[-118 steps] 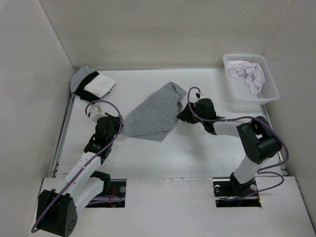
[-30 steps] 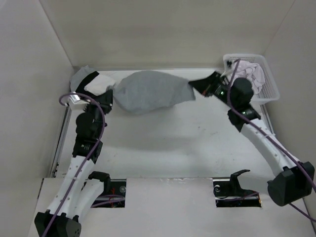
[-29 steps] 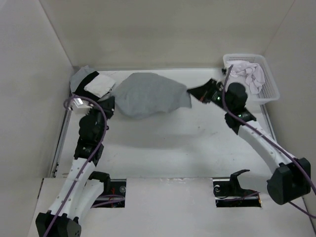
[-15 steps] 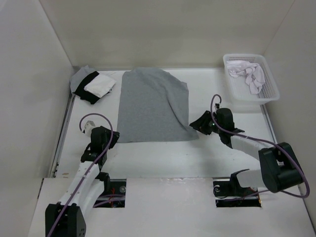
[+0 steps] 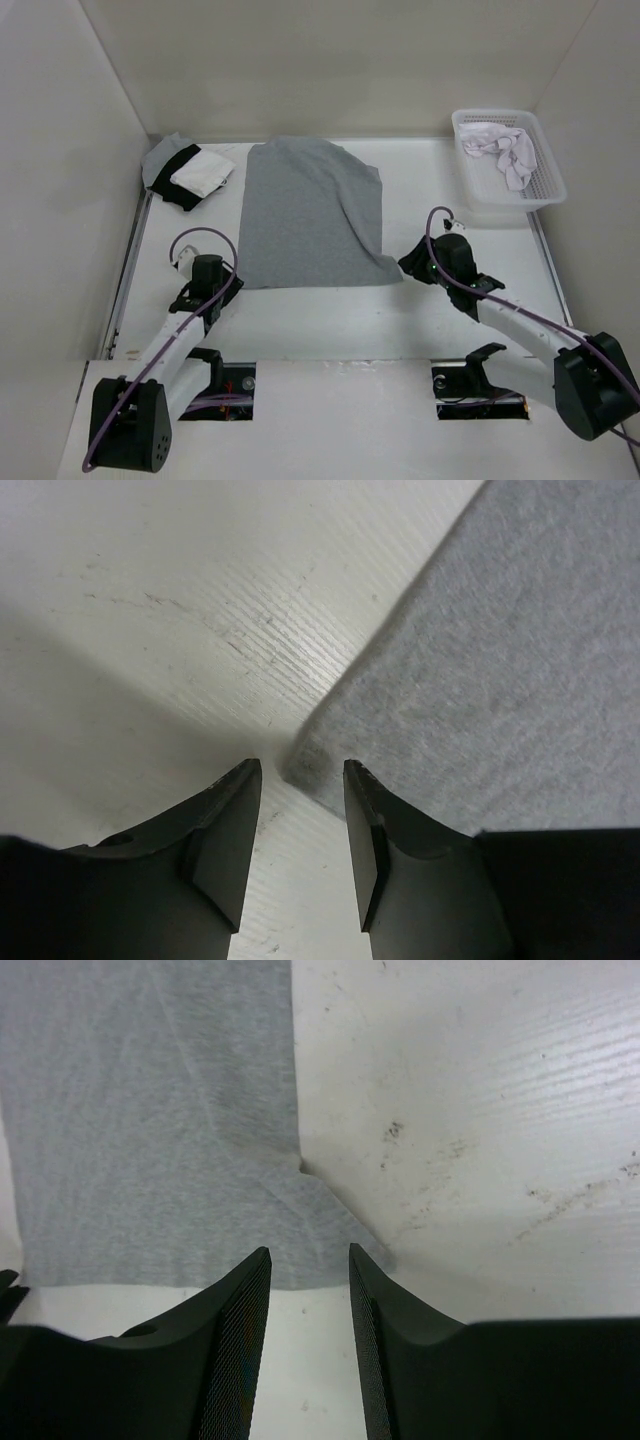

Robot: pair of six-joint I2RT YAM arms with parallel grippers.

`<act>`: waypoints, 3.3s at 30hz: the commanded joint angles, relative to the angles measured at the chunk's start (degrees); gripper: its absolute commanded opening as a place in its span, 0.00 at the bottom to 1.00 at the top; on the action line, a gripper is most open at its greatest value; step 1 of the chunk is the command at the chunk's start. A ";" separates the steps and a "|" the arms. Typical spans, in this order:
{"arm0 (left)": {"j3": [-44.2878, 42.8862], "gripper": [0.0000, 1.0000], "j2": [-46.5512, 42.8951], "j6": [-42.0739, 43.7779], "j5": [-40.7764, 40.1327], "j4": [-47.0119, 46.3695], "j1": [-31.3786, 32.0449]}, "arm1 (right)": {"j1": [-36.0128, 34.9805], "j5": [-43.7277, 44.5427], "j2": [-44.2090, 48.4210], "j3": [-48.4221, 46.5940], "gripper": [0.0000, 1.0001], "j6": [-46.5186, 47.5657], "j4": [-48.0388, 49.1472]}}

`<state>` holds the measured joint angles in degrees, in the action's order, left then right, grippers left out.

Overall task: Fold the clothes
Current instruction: Flatten the tank top out

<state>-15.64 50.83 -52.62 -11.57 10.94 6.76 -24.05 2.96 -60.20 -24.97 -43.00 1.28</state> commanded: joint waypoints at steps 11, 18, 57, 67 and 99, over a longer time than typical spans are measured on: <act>-2.20 0.09 1.91 2.79 2.96 -3.03 -0.74 | 0.19 3.89 -1.67 0.80 0.43 -0.06 -1.54; -4.84 0.04 -1.69 3.22 2.78 -3.73 -1.09 | -3.05 3.54 -7.82 -1.57 0.43 0.46 -2.60; -5.36 0.04 -3.01 2.09 4.54 -9.00 -4.44 | -6.66 5.65 -16.11 -9.75 0.02 1.61 -9.55; -23.35 0.01 -12.23 -1.43 -0.02 -10.93 2.41 | -8.50 13.38 15.45 -25.97 0.00 8.19 -14.37; -76.10 0.00 33.09 5.87 0.49 -17.28 -3.11 | 10.12 -4.54 -40.50 -108.68 0.00 13.92 -19.99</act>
<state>-85.06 83.31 -43.51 -15.05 -6.70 5.52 -15.35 2.96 -99.81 -125.05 -25.67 -17.19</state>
